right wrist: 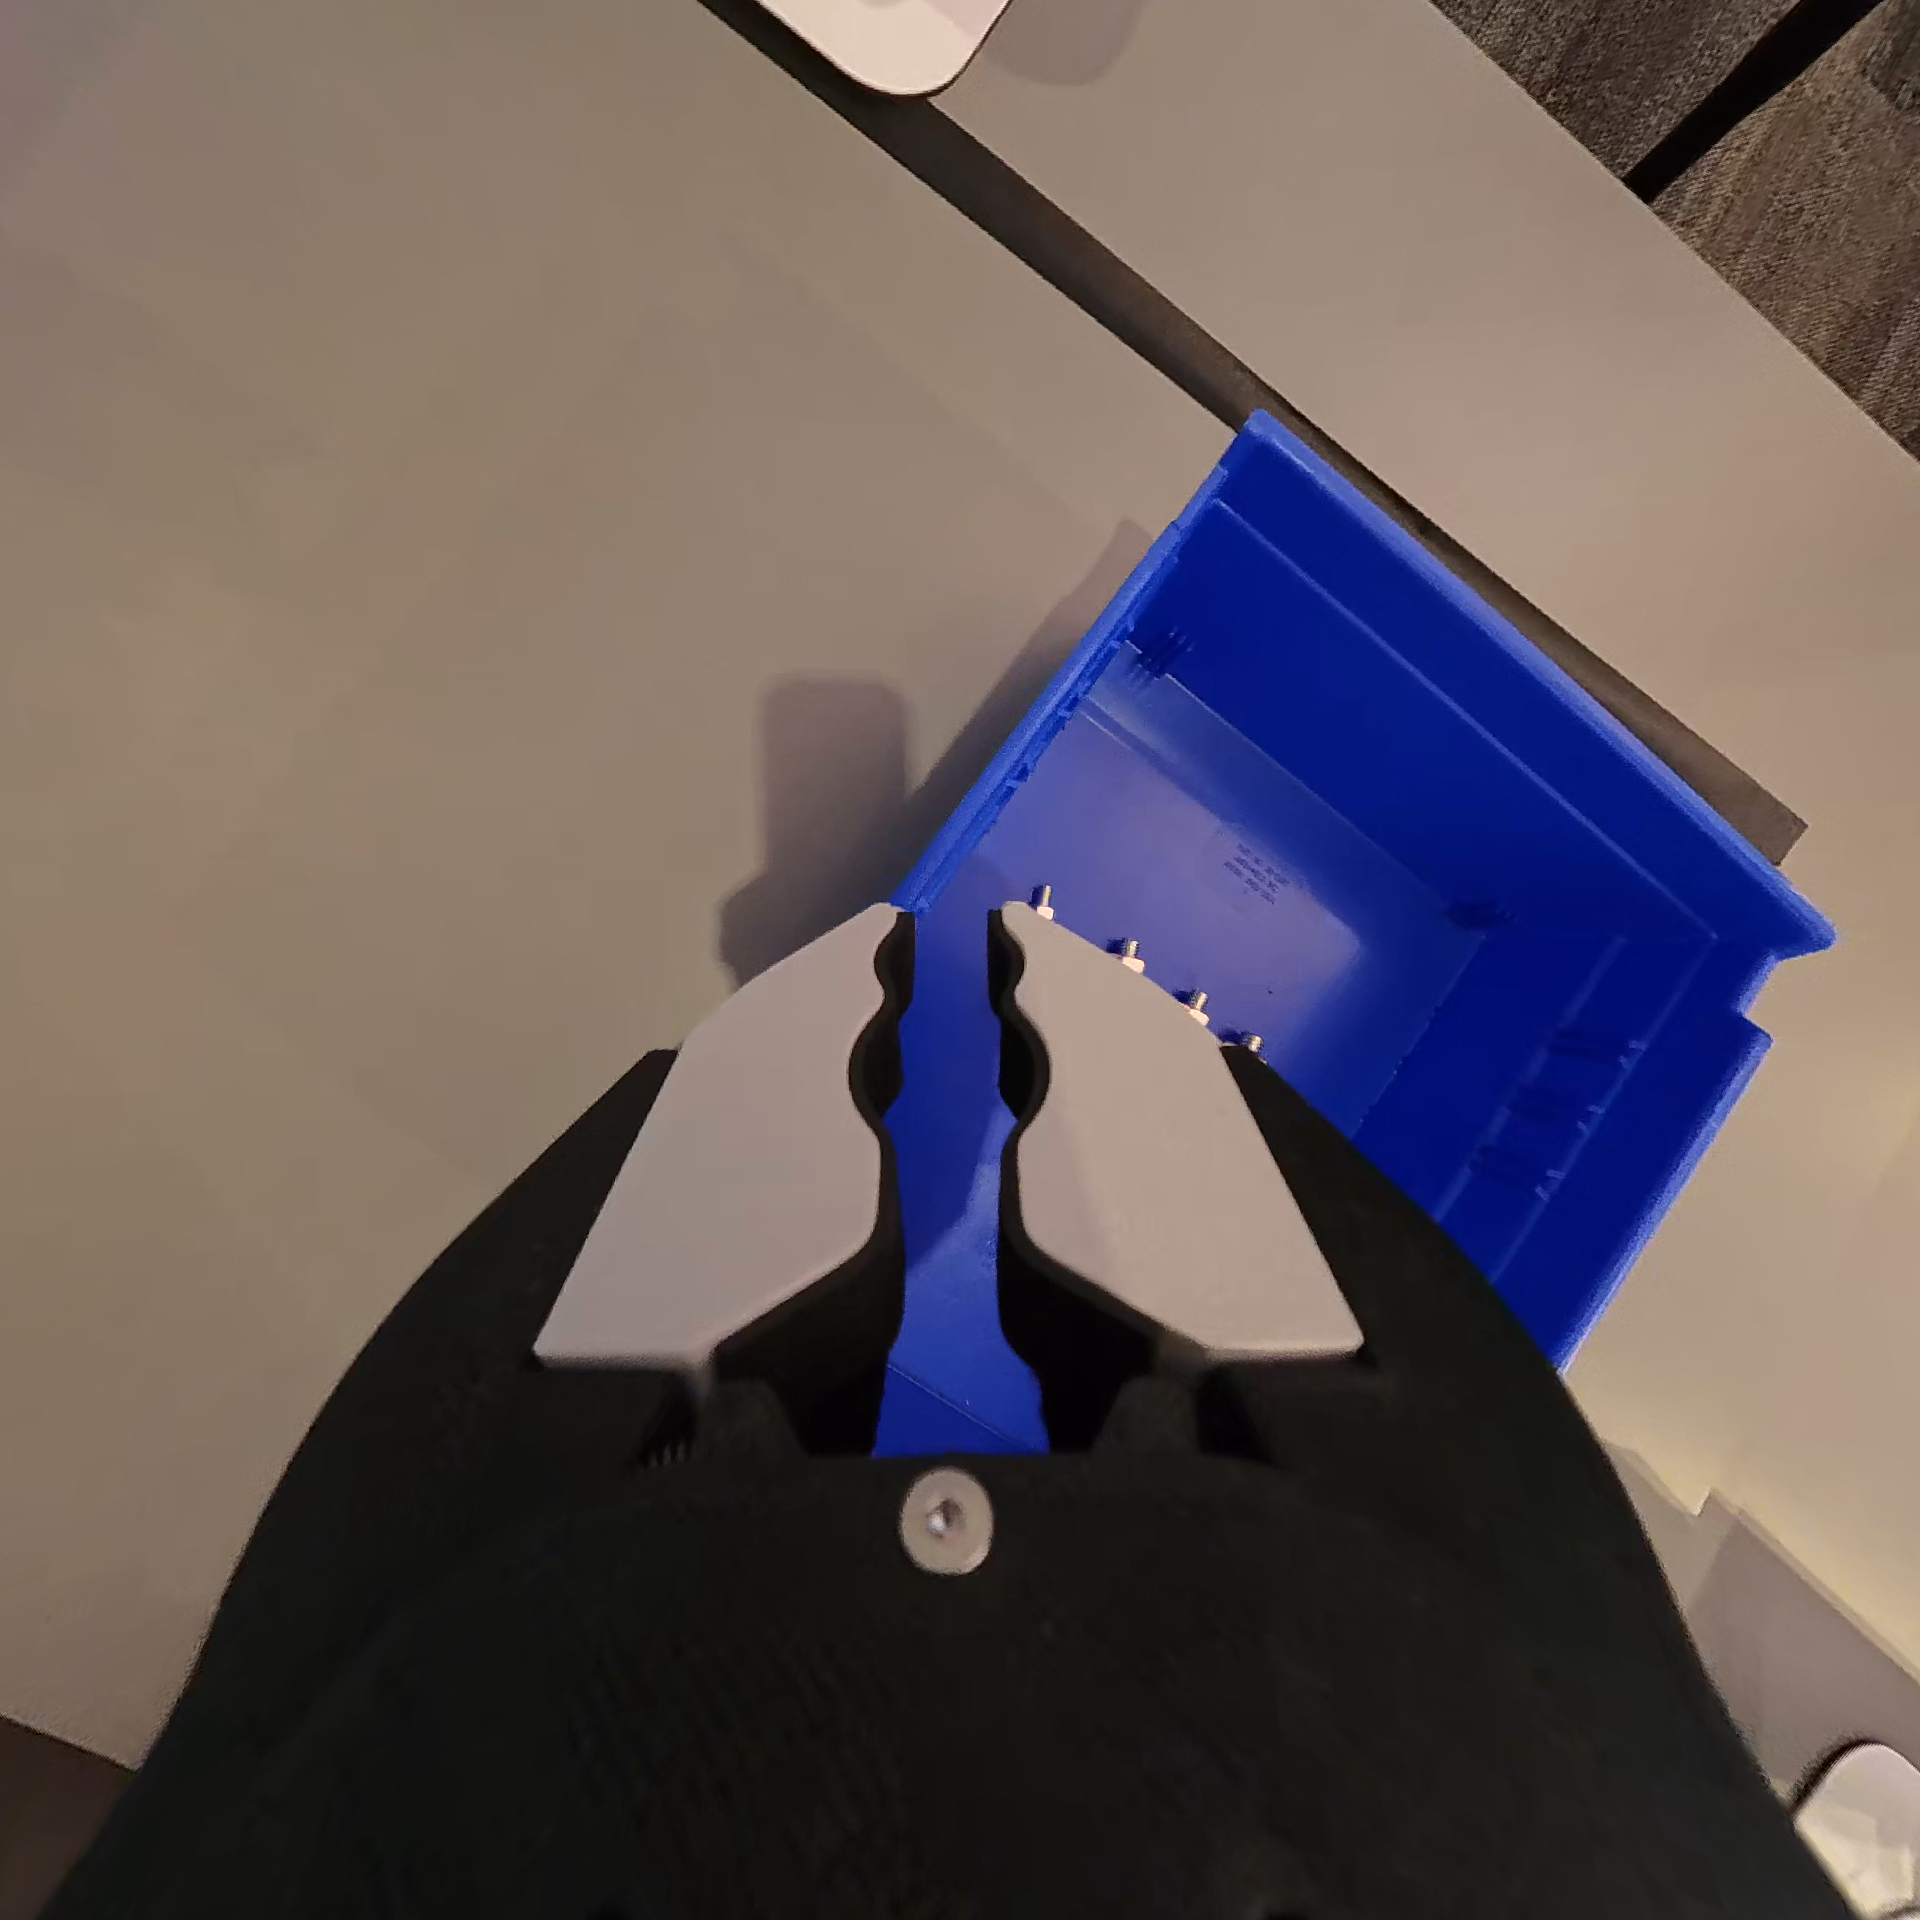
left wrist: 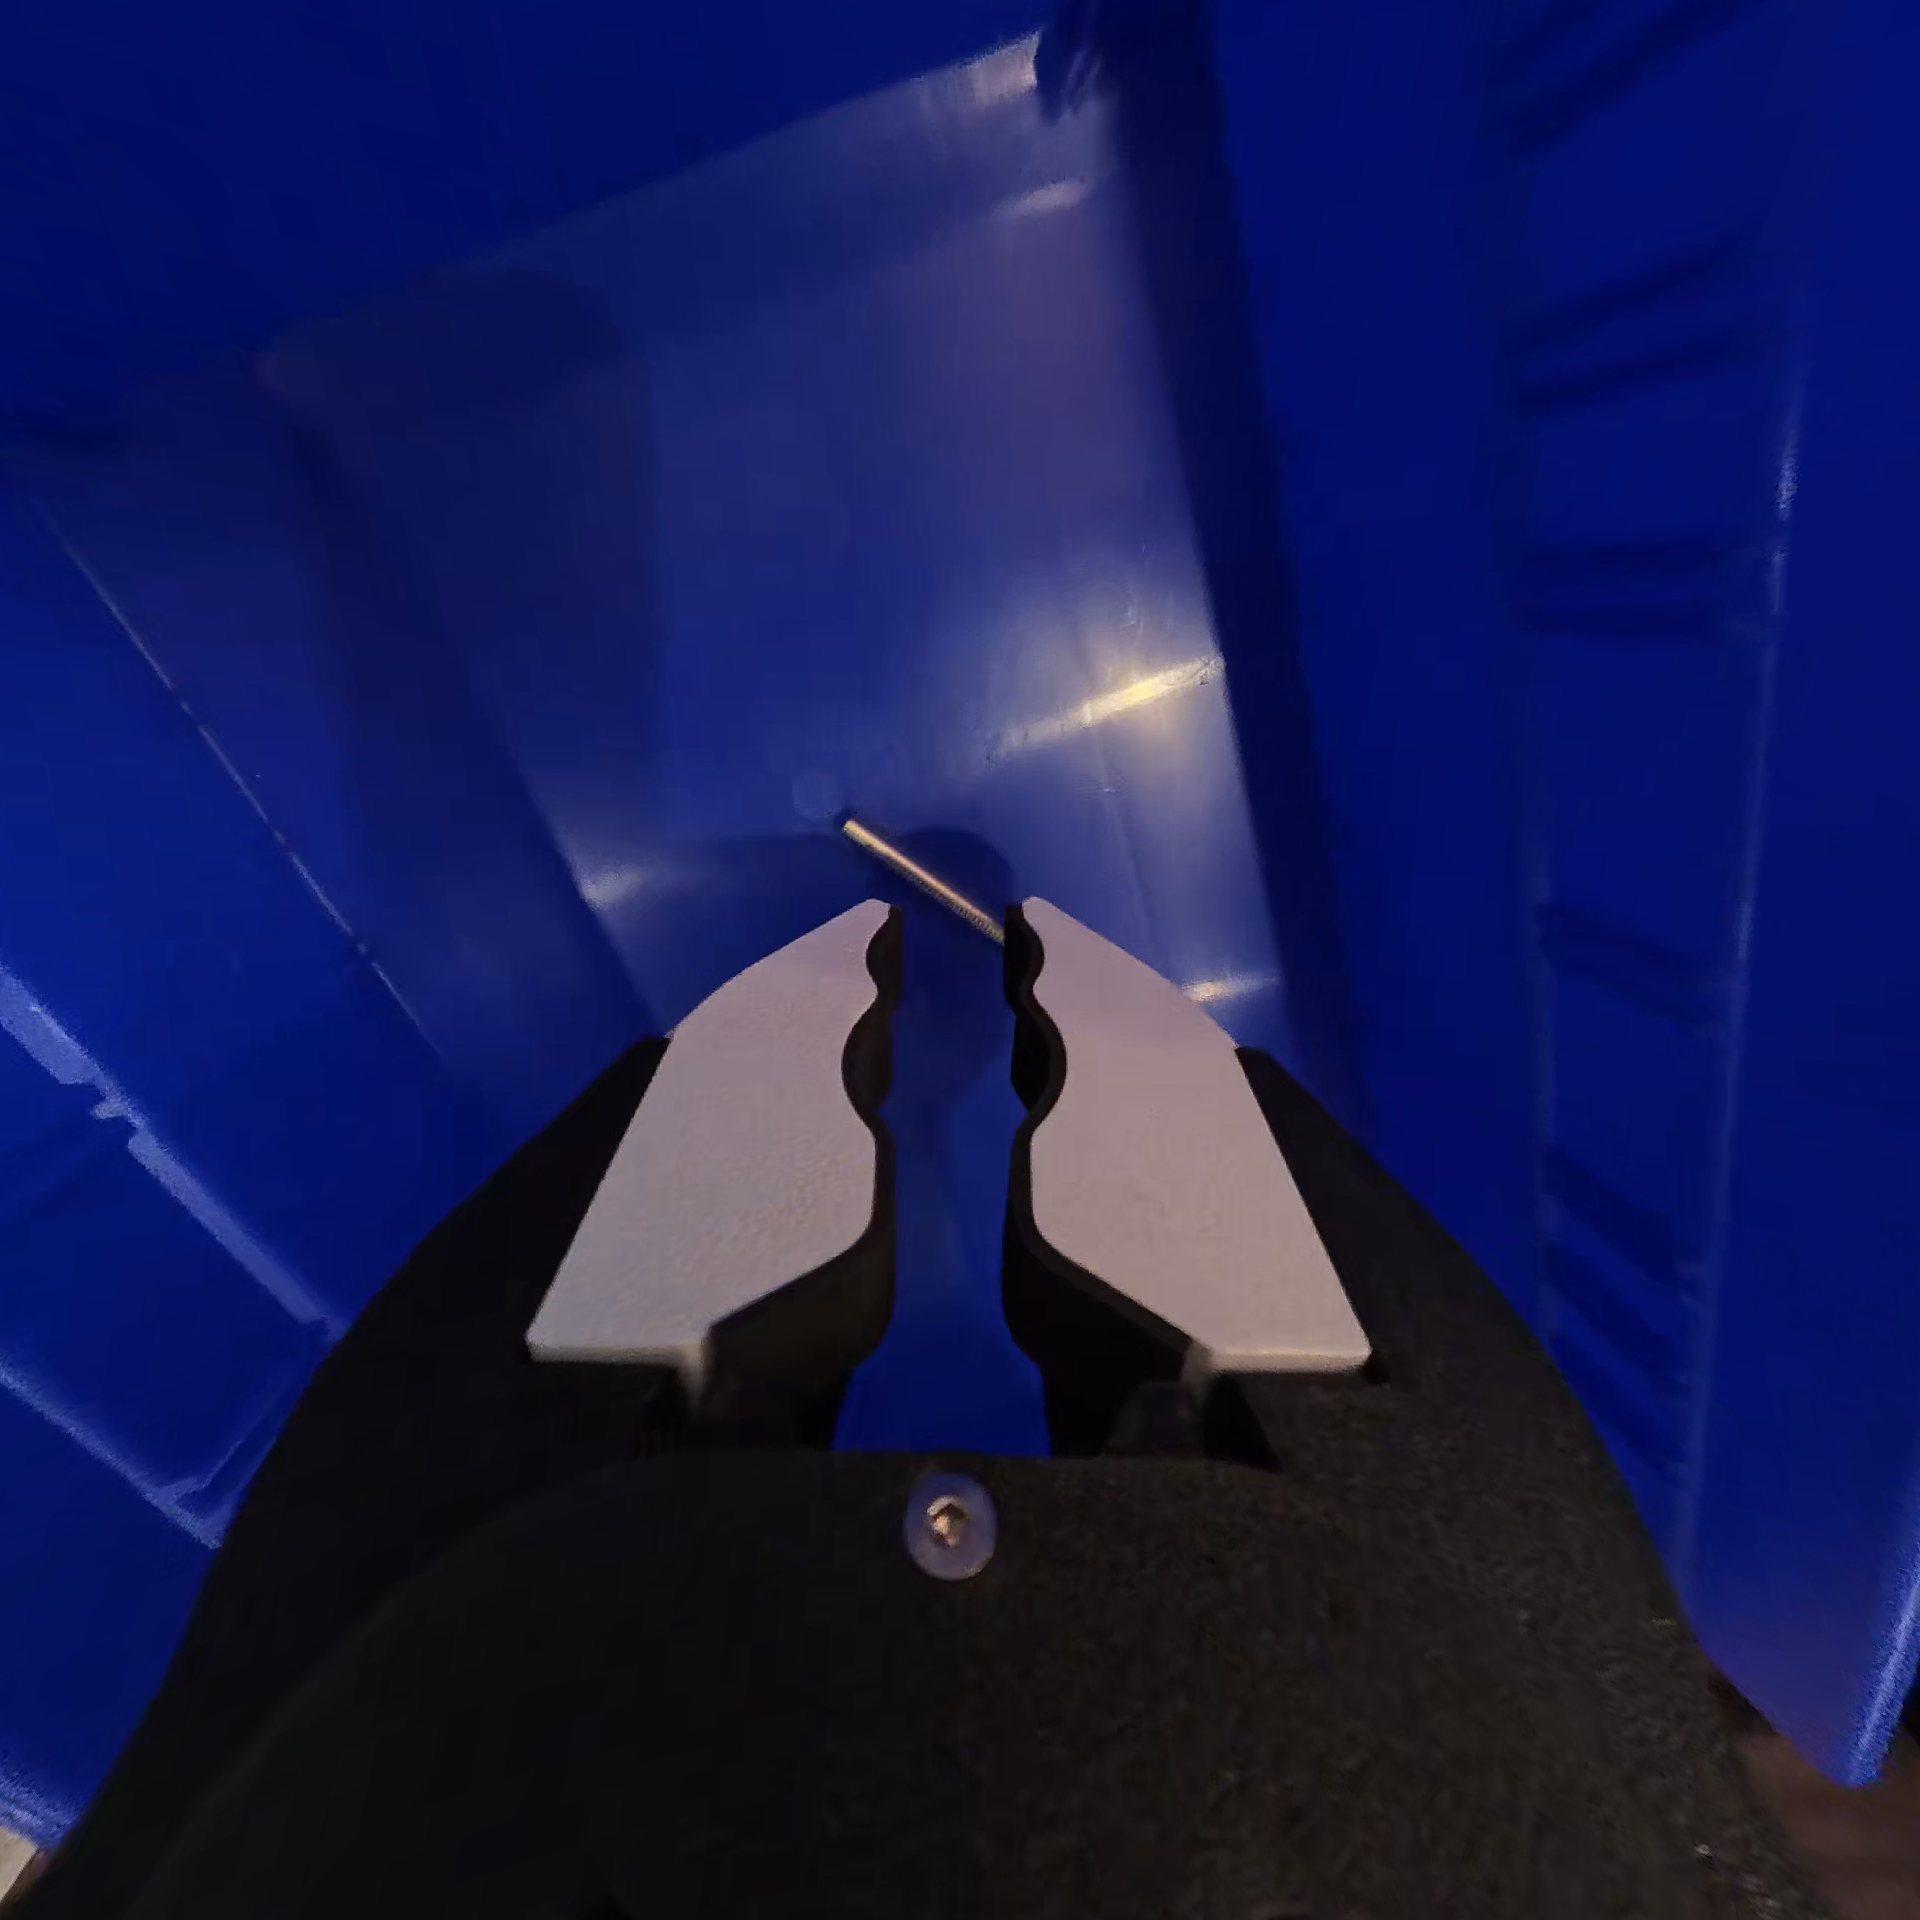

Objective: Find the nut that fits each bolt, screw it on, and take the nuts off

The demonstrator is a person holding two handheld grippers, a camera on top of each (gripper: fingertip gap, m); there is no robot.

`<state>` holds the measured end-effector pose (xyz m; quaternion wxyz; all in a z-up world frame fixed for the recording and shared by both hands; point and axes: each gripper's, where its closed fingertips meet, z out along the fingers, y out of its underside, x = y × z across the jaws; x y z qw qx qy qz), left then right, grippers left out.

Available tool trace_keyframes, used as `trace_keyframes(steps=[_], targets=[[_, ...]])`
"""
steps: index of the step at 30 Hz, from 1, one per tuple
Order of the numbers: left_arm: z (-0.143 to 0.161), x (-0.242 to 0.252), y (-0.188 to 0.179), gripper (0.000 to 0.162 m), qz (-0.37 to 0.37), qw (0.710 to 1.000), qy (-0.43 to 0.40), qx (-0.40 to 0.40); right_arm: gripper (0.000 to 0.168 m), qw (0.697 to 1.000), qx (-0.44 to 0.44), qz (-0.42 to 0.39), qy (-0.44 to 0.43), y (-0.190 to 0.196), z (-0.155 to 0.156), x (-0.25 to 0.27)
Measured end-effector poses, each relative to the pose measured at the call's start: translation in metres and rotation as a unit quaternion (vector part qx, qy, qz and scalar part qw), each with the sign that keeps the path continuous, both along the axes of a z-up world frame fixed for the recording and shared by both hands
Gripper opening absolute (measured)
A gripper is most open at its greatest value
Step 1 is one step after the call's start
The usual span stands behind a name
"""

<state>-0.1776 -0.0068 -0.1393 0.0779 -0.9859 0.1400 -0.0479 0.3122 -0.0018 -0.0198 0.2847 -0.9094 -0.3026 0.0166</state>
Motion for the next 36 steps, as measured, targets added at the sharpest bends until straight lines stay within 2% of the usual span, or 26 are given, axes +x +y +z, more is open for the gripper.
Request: trace_keyframes(steps=[15, 17, 20, 24, 27, 30, 32, 34, 36], targets=[[-0.011, -0.001, -0.012, 0.012, -0.004, 0.999, 0.014, -0.049, 0.015, 0.999, -0.009, 0.019, -0.024, -0.003, -0.007, -0.006], [-0.009, -0.006, -0.010, 0.006, -0.016, 0.999, 0.024, -0.039, 0.015, 0.999, -0.009, 0.020, -0.025, -0.002, -0.007, -0.007], [0.008, -0.010, 0.001, 0.006, -0.013, 1.000, 0.013, 0.011, 0.014, 0.999, -0.007, 0.020, -0.027, -0.002, -0.006, -0.006], [0.054, 0.011, 0.007, 0.006, -0.037, 0.992, -0.070, 0.095, 0.014, 0.999, -0.002, 0.019, -0.026, -0.002, -0.004, -0.005], [0.112, 0.061, 0.003, 0.005, -0.107, 0.962, -0.157, 0.194, 0.013, 0.999, 0.013, 0.016, -0.030, -0.001, 0.002, -0.004], [0.170, 0.129, -0.014, 0.005, -0.196, 0.905, -0.238, 0.294, 0.011, 0.997, 0.075, 0.017, -0.010, 0.001, 0.028, -0.012], [0.194, 0.174, -0.031, 0.005, -0.245, 0.863, -0.293, 0.331, 0.012, 0.987, 0.144, 0.057, 0.039, -0.002, 0.058, -0.036], [0.209, 0.216, -0.052, 0.005, -0.299, 0.817, -0.351, 0.347, 0.015, 0.960, 0.202, 0.139, 0.135, -0.020, 0.092, -0.078], [0.216, 0.245, -0.067, 0.005, -0.330, 0.783, -0.384, 0.361, 0.020, 0.907, 0.239, 0.235, 0.257, -0.050, 0.125, -0.123]])
